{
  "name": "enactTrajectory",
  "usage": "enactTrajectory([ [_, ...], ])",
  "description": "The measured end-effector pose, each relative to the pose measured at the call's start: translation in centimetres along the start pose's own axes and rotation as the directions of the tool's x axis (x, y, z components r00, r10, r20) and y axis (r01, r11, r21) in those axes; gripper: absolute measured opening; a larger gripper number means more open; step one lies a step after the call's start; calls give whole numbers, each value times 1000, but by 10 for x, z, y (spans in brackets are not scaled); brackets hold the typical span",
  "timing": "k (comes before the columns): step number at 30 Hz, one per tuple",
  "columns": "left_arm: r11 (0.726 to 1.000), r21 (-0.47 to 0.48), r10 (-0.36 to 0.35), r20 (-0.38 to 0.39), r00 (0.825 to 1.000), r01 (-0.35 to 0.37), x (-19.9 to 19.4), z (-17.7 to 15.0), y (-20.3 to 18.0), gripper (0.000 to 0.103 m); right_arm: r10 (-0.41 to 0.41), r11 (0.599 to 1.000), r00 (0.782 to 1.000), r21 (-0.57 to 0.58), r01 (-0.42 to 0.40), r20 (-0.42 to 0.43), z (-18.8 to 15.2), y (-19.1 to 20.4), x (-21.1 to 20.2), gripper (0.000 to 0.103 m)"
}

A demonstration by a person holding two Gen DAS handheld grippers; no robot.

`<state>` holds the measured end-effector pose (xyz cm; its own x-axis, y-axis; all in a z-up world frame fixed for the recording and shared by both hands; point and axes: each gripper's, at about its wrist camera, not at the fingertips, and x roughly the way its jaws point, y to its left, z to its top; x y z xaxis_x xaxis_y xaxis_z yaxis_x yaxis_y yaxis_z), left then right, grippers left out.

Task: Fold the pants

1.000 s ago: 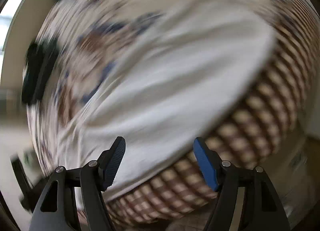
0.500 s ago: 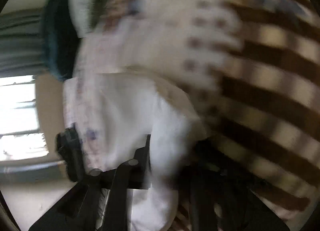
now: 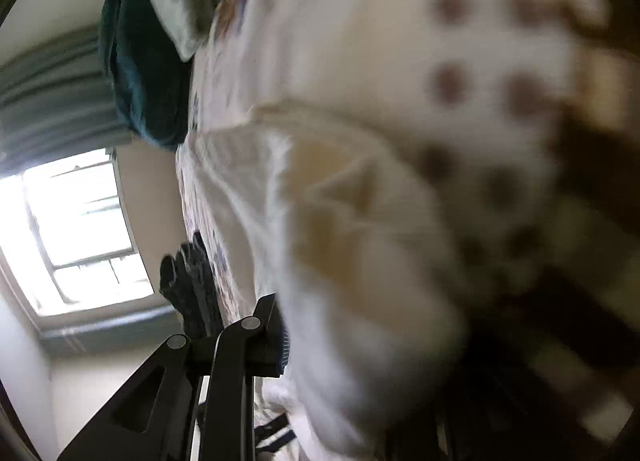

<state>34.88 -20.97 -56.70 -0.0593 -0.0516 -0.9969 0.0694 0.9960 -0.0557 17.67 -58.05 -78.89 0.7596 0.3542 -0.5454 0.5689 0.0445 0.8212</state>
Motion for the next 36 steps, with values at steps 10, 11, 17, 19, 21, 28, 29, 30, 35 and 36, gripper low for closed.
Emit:
enactTrajectory([
  [10, 998, -50, 37, 75, 996, -33, -46, 13, 47, 103, -41, 999, 993, 15, 40, 112, -7, 13, -14, 8],
  [11, 998, -53, 48, 80, 996, -43, -49, 15, 52, 103, -49, 999, 992, -6, 50, 116, -9, 22, -15, 8],
  [17, 996, -48, 84, 80, 993, -80, -68, 28, 95, 103, -133, 963, 979, -213, 164, 152, -69, 110, -20, 8],
  [19, 997, -50, 69, 78, 995, -65, -76, 29, 116, 103, -148, 950, 976, -251, 185, 160, -97, 136, -14, 8],
  [21, 997, -53, 59, 76, 995, -55, -86, 25, 149, 103, -169, 932, 972, -293, 212, 165, -138, 163, -2, 8],
  [28, 990, -126, 75, 107, 991, -61, -130, 18, 274, 103, -268, 837, 956, -464, 291, 116, -291, 216, 89, 8],
  [29, 988, -139, 78, 113, 991, -62, -130, 1, 295, 103, -296, 808, 949, -501, 309, 108, -316, 218, 107, 8],
  [30, 987, -149, 82, 116, 990, -64, -126, -10, 298, 103, -328, 776, 940, -543, 321, 88, -347, 220, 133, 8],
  [35, 983, -174, 90, 155, 984, -62, -133, -37, 340, 103, -493, 552, 869, -753, 359, 53, -466, 212, 225, 8],
  [36, 982, -180, 91, 153, 984, -63, -131, -35, 344, 103, -547, 488, 835, -787, 378, 63, -488, 204, 244, 10],
])
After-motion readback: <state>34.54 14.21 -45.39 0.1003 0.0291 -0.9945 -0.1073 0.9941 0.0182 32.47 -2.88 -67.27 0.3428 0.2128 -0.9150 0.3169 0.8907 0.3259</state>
